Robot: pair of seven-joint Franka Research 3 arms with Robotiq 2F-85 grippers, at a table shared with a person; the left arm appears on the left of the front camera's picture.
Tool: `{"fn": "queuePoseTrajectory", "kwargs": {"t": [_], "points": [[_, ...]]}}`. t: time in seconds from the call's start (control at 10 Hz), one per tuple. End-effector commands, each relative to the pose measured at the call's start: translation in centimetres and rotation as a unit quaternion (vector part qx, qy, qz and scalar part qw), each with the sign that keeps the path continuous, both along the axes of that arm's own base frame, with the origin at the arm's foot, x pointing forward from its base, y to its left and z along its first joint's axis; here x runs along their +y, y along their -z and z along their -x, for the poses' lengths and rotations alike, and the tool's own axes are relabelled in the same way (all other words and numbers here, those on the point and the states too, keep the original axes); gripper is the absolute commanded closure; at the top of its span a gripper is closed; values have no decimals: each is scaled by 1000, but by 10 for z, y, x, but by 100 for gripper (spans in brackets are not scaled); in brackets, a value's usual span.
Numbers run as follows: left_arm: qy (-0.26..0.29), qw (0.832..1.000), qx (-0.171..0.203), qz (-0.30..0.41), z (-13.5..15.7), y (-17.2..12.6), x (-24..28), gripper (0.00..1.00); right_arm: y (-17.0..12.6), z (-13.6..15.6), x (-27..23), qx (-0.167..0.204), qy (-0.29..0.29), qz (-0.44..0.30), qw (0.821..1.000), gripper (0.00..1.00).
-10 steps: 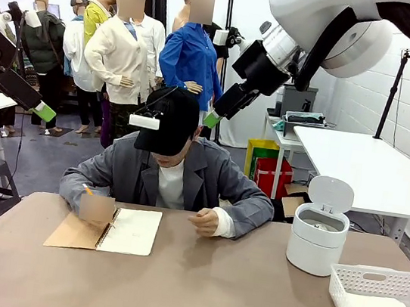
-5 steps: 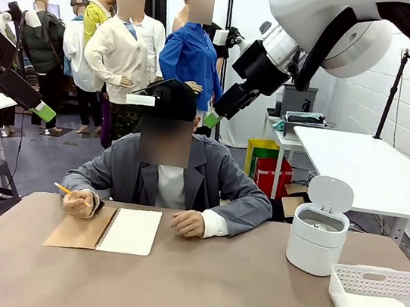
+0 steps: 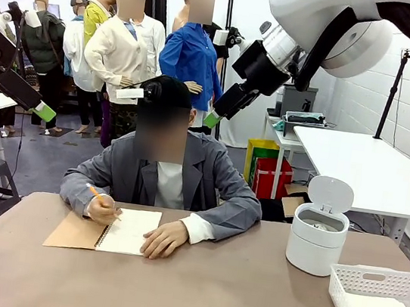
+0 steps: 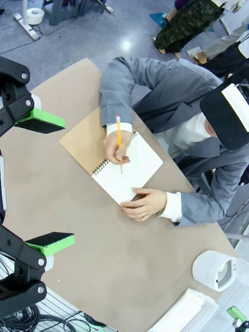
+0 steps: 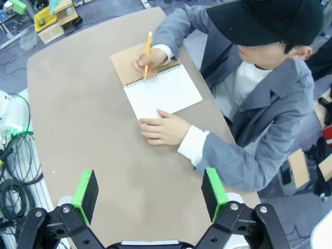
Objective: Sort the paper based on its condition.
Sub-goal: If a person hands you a paper, place it in the Organizing basket , and if it's crumpled, put it in the Trash can.
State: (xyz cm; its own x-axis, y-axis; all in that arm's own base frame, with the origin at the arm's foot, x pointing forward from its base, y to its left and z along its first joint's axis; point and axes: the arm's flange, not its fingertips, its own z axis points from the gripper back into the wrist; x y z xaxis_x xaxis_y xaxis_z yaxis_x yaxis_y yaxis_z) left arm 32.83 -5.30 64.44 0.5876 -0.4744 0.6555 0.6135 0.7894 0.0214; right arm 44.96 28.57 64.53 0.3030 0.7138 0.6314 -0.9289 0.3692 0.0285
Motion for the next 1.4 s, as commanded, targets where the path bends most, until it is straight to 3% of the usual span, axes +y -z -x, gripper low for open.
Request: {"fn": "queuePoseTrajectory", "kwargs": {"t": [0.0,1.3], "points": [[1,1000,-1,-1,0,0,1,0,0,1,0,3,3,-1,1000,0],[1,1000,-1,-1,0,0,1,0,0,1,0,3,3,-1,1000,0]]}}
